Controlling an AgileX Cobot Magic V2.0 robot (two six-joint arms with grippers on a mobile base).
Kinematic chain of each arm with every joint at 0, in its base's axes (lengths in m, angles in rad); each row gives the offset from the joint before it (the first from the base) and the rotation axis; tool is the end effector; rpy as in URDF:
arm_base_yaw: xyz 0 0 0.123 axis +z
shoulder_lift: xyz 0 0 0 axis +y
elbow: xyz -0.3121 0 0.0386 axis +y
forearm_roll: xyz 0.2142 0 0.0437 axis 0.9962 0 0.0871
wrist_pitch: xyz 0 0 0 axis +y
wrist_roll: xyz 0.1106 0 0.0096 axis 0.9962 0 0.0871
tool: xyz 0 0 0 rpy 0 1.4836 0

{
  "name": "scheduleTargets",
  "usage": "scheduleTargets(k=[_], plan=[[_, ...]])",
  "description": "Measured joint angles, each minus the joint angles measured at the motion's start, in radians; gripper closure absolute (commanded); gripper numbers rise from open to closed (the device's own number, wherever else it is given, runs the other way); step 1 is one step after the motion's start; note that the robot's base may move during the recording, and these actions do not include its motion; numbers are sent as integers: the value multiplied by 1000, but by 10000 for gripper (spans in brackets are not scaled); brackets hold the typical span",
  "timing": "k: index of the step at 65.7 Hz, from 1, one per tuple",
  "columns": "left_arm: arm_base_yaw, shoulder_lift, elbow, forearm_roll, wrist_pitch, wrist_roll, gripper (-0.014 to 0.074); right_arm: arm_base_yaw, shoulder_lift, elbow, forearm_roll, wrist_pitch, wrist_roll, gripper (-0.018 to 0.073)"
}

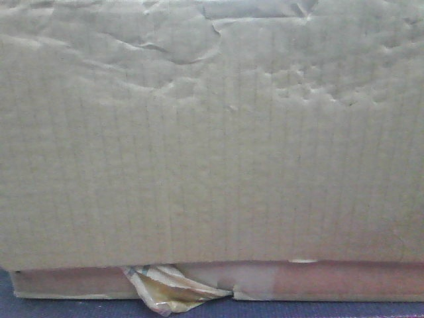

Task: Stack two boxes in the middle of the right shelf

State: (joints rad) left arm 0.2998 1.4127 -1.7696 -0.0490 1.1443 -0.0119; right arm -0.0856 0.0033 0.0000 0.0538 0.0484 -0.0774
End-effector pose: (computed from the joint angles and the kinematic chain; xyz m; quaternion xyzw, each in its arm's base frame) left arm 0.2491 0.0718 0.4816 -0.1405 0.8955 0.0362 0.4207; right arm 0.0133 -0.0008 0.2095 0.0206 0.6941 -0.0384 0.7185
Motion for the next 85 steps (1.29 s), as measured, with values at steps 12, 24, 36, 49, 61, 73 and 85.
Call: scheduleTargets(k=[12, 24, 36, 49, 61, 73, 85], plan=[[-104, -4, -235, 41, 77, -131, 707, 0, 0, 0, 0, 0, 0, 721], [-355, -6, -343, 205, 86, -319, 707, 0, 0, 0, 0, 0, 0, 721], [-683, 15, -345, 399, 96, -493, 707, 0, 0, 0, 0, 0, 0, 721], [-900, 75, -299, 490, 99, -596, 707, 0, 0, 0, 0, 0, 0, 721], [-999, 134, -207, 503, 99, -663, 707, 0, 0, 0, 0, 0, 0, 721], [-1012, 189, -104, 510, 99, -710, 707, 0, 0, 0, 0, 0, 0, 721], [-1012, 234, -31, 486, 97, -721, 707, 0, 0, 0, 0, 0, 0, 721]])
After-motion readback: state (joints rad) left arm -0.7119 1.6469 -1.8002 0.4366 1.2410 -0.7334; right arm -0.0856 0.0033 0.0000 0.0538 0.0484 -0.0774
